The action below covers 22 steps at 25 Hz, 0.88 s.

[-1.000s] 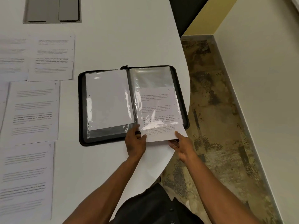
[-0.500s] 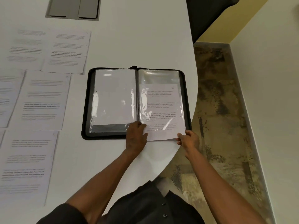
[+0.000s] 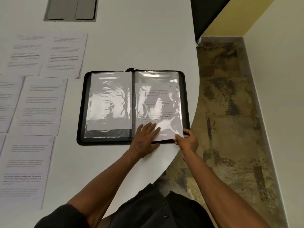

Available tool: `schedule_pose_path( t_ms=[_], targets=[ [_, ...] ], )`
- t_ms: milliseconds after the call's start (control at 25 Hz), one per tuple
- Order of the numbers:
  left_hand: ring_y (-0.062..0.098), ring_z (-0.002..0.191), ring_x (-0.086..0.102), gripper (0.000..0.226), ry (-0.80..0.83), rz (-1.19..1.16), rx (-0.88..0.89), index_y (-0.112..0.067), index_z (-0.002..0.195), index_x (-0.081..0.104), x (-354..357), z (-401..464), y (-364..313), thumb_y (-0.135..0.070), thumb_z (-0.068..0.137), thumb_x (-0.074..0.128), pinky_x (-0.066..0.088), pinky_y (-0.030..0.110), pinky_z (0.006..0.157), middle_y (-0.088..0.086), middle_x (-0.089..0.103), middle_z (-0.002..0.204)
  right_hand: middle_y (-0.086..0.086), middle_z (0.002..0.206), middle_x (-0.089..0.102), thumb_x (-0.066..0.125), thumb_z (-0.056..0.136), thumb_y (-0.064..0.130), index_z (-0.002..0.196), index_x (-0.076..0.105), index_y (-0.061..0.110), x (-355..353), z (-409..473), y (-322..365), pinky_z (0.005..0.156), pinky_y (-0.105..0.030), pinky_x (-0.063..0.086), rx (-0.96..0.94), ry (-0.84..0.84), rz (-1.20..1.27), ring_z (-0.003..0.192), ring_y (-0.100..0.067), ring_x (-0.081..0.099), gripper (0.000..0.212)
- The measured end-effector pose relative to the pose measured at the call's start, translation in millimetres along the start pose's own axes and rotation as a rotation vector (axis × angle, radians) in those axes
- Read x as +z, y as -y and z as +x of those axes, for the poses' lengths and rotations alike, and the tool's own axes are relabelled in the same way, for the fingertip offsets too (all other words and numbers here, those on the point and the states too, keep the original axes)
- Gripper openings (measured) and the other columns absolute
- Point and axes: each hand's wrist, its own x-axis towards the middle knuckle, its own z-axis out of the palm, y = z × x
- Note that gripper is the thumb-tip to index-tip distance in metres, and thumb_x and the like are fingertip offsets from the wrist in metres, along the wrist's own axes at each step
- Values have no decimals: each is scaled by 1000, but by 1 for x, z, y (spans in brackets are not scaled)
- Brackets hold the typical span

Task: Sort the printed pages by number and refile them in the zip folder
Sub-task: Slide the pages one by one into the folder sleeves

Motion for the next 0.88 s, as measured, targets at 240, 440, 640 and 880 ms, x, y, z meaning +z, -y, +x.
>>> schedule_pose_path(
  t_ms=[240, 440, 640, 880],
  targets=[
    [27, 114, 64, 48, -180, 78, 38, -12, 132, 61, 1, 4, -10, -17, 86, 74, 36, 54, 113, 8, 70, 120, 2, 97, 66, 81, 81, 13, 123, 59, 21, -3, 9, 11, 81, -40, 62, -100, 22, -120, 90, -20, 69, 48],
    [29, 90, 70, 50, -245, 138, 48, -9, 122, 66, -8, 11, -7, -6, 75, 81, 41, 53, 106, 10, 75, 96, 2, 99, 66, 79, 83, 10, 140, 51, 24, -3, 18, 26, 76, -27, 57, -77, 120, -94, 92, -15, 65, 65],
    [30, 93, 67, 40, -291, 102, -29, -12, 119, 64, -15, 23, -14, -14, 81, 78, 45, 47, 99, 8, 72, 103, 2, 107, 61, 83, 80, 30, 138, 50, 19, -7, 8, 29, 71, -18, 49, -354, 114, -307, 91, -12, 61, 68],
    [26, 80, 64, 27, -320, -35, -144, -15, 102, 69, -18, 29, -21, -13, 77, 79, 44, 41, 88, 4, 71, 87, -16, 125, 62, 70, 87, 14, 126, 64, 2, -7, -20, -16, 93, -41, 55, -1350, 282, -884, 116, -28, 59, 42]
  ],
)
